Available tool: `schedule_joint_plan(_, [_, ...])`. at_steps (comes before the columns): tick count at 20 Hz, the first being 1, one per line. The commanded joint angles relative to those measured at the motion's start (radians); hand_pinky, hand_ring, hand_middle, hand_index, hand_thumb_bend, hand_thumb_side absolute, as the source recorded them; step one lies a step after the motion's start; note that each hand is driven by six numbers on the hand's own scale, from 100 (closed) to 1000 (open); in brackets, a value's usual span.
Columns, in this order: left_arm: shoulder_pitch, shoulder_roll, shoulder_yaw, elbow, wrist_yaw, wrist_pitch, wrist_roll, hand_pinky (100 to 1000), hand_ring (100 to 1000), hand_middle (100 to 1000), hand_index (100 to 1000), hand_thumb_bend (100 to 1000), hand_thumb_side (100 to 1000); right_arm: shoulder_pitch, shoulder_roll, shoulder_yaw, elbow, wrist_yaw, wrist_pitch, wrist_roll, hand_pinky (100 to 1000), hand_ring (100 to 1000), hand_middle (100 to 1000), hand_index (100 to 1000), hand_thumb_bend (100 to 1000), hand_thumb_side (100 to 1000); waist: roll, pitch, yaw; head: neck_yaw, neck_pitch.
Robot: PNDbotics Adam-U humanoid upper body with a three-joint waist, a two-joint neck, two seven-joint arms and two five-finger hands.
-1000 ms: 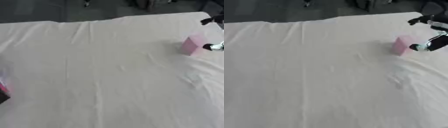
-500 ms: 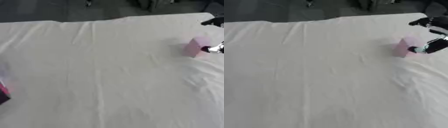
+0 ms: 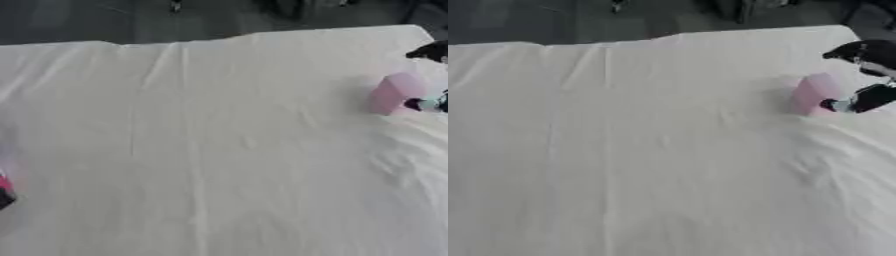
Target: Pick up the objects with one hand, pass them to the other hand, and then place them into the box on the other side of the table.
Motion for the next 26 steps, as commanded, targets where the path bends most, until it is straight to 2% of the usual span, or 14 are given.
schedule_joint_plan(1, [-0.008,0.048,0.005,-0.008,-0.01,0.001,-0.001,873,735,733,749,198,698,0.0,-0.042,-0.019,-0.009,0.038,0.004,-0.017,998,983,937,1000,434,765,-0.001,-0.015,0.0,0.0,-0.013])
schedule_joint_plan(5, [-0.002,0.058,0.005,-0.007,-0.012,0.001,0.001,872,735,732,747,201,700,0.034,-0.044,-0.027,-0.027,0.074,0.006,-0.067,991,977,930,1000,434,765,-0.006,-0.006,0.002,0.004,-0.013])
schedule_joint_plan(10, [0.013,0.07,-0.001,-0.011,-0.014,0.001,-0.002,869,737,732,744,208,700,0.075,-0.05,-0.044,-0.027,0.039,0.001,-0.111,985,975,928,1000,434,765,-0.013,0.0,0.016,0.002,-0.01])
schedule_joint_plan(13, [0.027,0.08,0.001,-0.014,-0.013,0.002,0.0,870,737,732,742,208,699,0.098,-0.058,-0.057,-0.031,0.017,0.003,-0.124,986,977,932,1000,436,746,-0.011,0.0,0.011,-0.004,-0.004])
schedule_joint_plan(14, [0.03,0.081,0.003,-0.015,-0.012,0.002,0.002,870,737,732,742,208,698,0.102,-0.059,-0.061,-0.03,0.009,0.005,-0.126,985,978,932,1000,439,688,-0.01,0.001,0.009,-0.004,-0.004])
schedule_joint_plan(17, [0.037,0.083,0.007,-0.016,-0.008,0.002,0.008,871,739,734,743,198,698,0.105,-0.056,-0.072,-0.018,-0.056,0.0,-0.117,981,981,923,1000,425,267,-0.001,0.003,0.004,-0.003,-0.001])
schedule_joint_plan(18, [0.038,0.083,0.006,-0.016,-0.009,0.0,0.008,873,740,734,743,193,698,0.106,-0.055,-0.075,-0.012,-0.091,-0.007,-0.104,977,981,916,1000,419,217,0.001,0.003,0.001,-0.002,0.003])
schedule_joint_plan(19, [0.039,0.083,0.004,-0.016,-0.009,-0.002,0.006,873,740,735,743,189,699,0.107,-0.055,-0.08,-0.007,-0.131,-0.013,-0.09,973,980,909,1000,436,282,0.003,0.003,-0.003,-0.003,0.007])
schedule_joint_plan(20, [0.039,0.083,0.001,-0.016,-0.011,-0.004,0.004,874,741,735,744,210,683,0.109,-0.056,-0.084,-0.003,-0.174,-0.016,-0.076,970,982,903,1000,483,392,0.004,0.002,-0.006,-0.003,0.011])
schedule_joint_plan(22, [0.042,0.083,-0.003,-0.015,-0.015,-0.007,-0.001,874,742,736,744,187,700,0.116,-0.058,-0.091,0.001,-0.261,-0.019,-0.053,965,982,893,1000,533,425,0.005,-0.002,-0.011,-0.001,0.018])
schedule_joint_plan(25, [0.047,0.085,-0.006,-0.013,-0.021,-0.009,-0.006,875,742,736,744,185,696,0.126,-0.061,-0.097,0.012,-0.381,-0.016,-0.018,955,979,874,981,394,474,0.003,-0.01,-0.017,-0.001,0.024])
schedule_joint_plan(26, [0.047,0.085,-0.006,-0.013,-0.023,-0.01,-0.006,875,742,736,743,185,694,0.128,-0.063,-0.097,0.016,-0.413,-0.011,-0.01,955,978,872,979,384,481,0.002,-0.012,-0.018,-0.001,0.023])
